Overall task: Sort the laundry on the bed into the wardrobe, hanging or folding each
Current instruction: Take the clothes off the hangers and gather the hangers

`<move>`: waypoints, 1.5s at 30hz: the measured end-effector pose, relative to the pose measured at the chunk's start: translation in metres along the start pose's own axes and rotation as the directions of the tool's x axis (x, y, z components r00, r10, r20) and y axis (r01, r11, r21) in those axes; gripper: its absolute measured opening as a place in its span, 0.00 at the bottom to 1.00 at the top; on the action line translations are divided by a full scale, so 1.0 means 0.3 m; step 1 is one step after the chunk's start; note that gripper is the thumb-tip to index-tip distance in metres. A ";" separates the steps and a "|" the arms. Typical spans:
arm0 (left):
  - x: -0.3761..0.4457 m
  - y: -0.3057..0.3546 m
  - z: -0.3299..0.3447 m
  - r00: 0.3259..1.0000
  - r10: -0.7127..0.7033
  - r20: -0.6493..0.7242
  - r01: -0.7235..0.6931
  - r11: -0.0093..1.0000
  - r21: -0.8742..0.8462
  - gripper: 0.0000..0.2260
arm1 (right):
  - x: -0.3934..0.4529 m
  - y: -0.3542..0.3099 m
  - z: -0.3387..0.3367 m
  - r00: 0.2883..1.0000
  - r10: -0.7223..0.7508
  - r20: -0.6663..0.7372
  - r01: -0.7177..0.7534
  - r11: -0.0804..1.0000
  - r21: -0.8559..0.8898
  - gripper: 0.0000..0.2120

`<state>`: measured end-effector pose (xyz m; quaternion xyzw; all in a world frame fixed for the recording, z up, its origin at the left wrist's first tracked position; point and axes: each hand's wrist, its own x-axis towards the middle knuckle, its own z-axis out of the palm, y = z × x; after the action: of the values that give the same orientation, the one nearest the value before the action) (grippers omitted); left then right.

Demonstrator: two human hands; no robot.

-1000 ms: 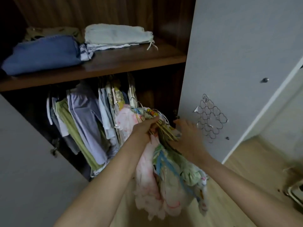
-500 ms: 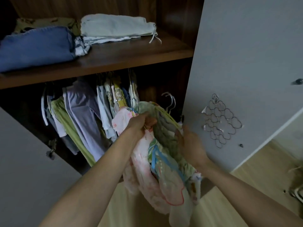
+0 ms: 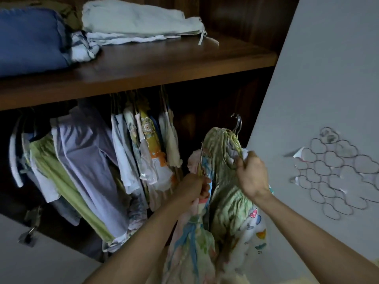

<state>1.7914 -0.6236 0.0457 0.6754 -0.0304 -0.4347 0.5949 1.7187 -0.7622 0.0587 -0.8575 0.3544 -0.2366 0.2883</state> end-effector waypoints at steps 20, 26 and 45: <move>0.754 -0.041 -0.170 0.664 0.689 -0.291 -0.694 0.712 0.104 0.15 | 0.558 0.237 0.670 0.808 -0.351 -0.474 0.464 0.874 0.143 0.14; 0.797 0.042 -0.183 0.525 0.781 -0.338 -0.784 0.599 0.165 0.15 | 0.686 0.099 0.660 0.745 -0.356 -0.564 0.532 0.827 0.181 0.09; 0.858 0.158 -0.303 0.505 0.776 -0.378 -0.738 0.616 0.278 0.16 | 0.960 -0.132 0.647 0.770 -0.451 -0.452 0.557 0.821 0.129 0.05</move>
<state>2.0302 -0.7105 -0.0646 0.6995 -0.1969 0.0454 0.6854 2.0393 -0.8899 0.0028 -0.8092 0.1270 -0.5199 0.2424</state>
